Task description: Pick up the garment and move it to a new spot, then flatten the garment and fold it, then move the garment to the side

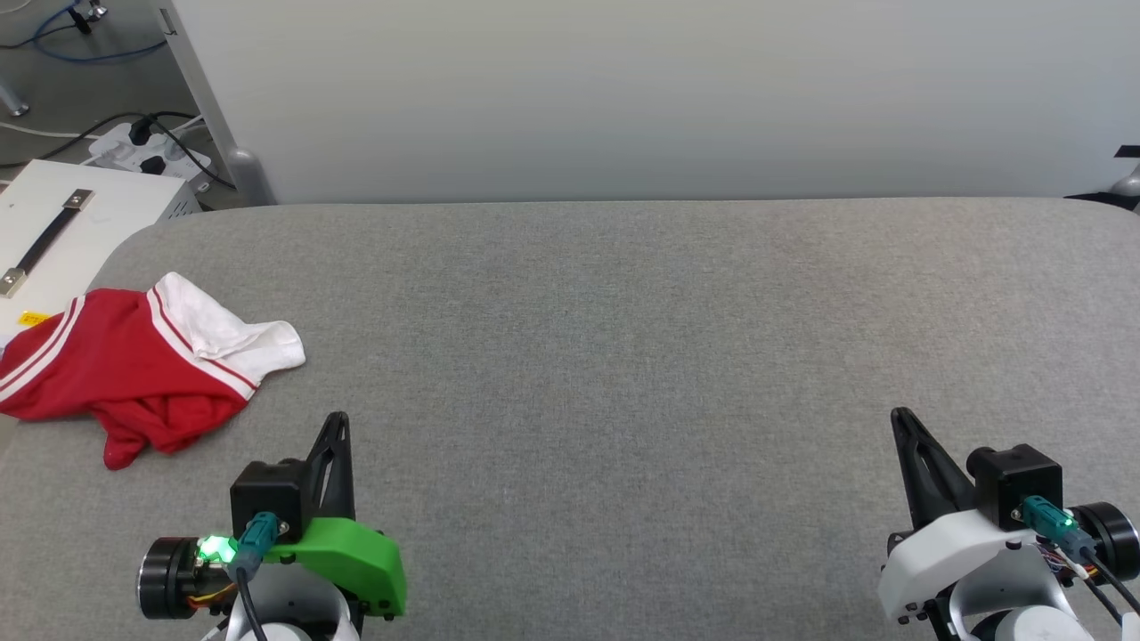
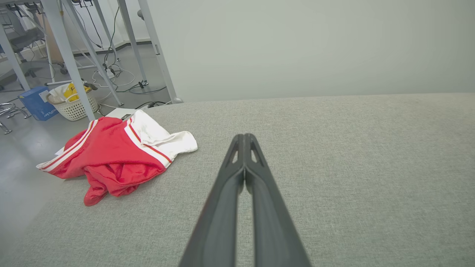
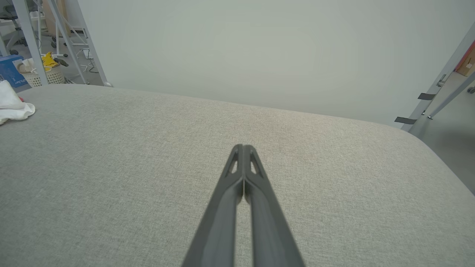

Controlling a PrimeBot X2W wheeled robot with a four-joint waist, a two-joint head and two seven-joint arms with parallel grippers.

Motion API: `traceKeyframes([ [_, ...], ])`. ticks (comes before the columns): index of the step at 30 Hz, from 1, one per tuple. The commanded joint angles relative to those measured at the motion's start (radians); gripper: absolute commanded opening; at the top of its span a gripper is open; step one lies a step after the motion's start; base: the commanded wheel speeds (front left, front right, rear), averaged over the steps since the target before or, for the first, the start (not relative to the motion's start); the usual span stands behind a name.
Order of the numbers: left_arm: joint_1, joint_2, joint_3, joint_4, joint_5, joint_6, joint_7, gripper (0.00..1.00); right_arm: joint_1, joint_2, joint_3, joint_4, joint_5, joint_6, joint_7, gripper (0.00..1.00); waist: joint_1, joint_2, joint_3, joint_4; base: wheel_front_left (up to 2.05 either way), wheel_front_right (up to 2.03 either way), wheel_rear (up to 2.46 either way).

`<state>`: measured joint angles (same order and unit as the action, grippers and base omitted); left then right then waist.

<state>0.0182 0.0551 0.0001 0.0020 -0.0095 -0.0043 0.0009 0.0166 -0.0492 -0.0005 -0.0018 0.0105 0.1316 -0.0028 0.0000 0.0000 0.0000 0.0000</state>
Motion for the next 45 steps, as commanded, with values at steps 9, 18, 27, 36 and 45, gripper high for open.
traceKeyframes([
  [9,-0.018,-0.005,0.000,-0.002,0.009,0.004,-0.001,0.00,-0.017,-0.001,0.000,0.002,-0.010,-0.001,0.003,0.00,0.0000,0.0000,0.000,0.000,0.00,0.00,0.00],
  [18,-0.018,-0.005,0.000,-0.002,0.009,0.004,-0.001,0.00,-0.017,-0.001,0.000,0.002,-0.010,-0.001,0.003,0.00,0.0000,0.0000,0.000,0.000,0.00,0.00,0.00],
  [27,-0.018,-0.005,0.000,-0.002,0.009,0.004,-0.001,0.00,-0.017,-0.001,0.000,0.002,-0.010,-0.001,0.003,0.00,0.0000,0.0000,0.000,0.000,0.00,0.00,0.00],
  [36,-0.018,-0.005,0.000,-0.002,0.009,0.004,-0.001,0.00,-0.017,-0.001,0.000,0.002,-0.010,-0.001,0.003,0.00,0.0000,0.0000,0.000,0.000,0.00,0.00,0.00],
  [45,0.001,0.000,0.000,0.000,-0.001,0.000,0.000,1.00,0.001,0.000,0.000,0.000,0.001,0.000,-0.001,1.00,0.0000,0.0000,0.000,0.000,0.00,0.00,0.00],
])
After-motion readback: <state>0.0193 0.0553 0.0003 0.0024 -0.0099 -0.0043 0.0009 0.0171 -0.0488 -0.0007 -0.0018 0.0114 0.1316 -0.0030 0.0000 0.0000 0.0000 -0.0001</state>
